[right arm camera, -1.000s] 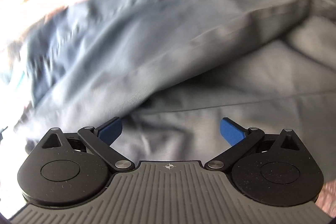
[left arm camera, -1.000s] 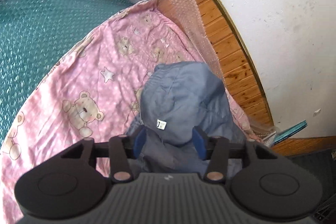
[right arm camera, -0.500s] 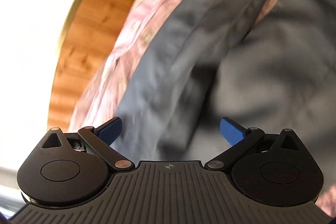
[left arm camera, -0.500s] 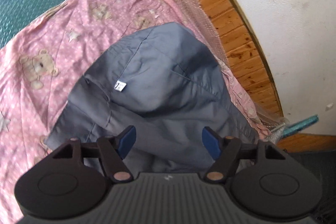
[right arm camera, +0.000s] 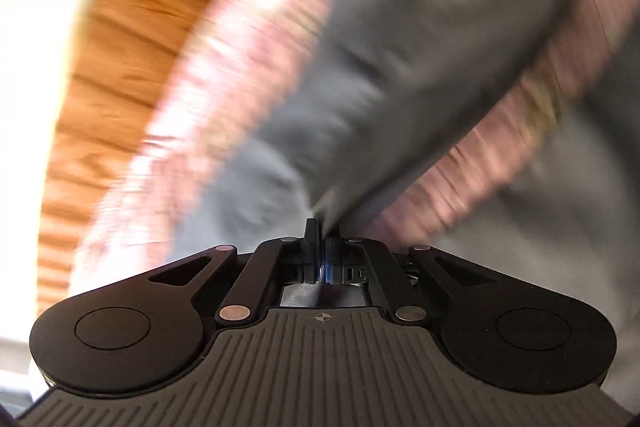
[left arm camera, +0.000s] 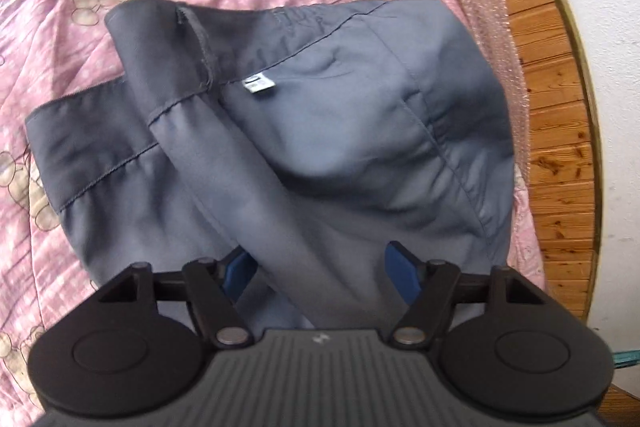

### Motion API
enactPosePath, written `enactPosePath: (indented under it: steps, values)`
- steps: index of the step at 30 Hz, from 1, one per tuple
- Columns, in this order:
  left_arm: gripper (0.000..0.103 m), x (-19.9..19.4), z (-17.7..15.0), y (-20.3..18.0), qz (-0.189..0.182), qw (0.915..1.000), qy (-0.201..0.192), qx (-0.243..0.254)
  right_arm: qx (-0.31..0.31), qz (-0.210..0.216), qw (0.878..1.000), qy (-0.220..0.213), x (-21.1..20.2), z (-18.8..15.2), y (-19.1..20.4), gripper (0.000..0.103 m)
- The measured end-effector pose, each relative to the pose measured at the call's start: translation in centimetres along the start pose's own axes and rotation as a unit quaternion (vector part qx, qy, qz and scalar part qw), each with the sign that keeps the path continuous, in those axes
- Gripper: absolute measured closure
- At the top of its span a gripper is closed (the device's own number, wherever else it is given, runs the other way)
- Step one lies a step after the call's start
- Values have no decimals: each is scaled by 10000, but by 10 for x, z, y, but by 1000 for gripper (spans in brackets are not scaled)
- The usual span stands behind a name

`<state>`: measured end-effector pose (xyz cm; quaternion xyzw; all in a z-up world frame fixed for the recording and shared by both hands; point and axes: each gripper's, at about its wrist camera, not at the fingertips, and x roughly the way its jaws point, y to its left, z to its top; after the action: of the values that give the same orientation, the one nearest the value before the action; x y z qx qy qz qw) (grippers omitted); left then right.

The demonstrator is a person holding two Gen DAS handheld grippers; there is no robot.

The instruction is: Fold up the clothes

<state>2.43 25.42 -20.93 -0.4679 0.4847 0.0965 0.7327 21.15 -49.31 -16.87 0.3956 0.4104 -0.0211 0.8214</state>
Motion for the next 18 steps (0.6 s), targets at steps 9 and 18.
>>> enactPosePath:
  steps: [9,18]
  values:
    - [36,-17,-38,32,216,9989,-311,-291,-634,-476,9952,573,-81,-93,-84,96]
    - [28,15,-32,-32,797,9960,-351,196,972,-603,9934,-124,-91,-60,-161,45]
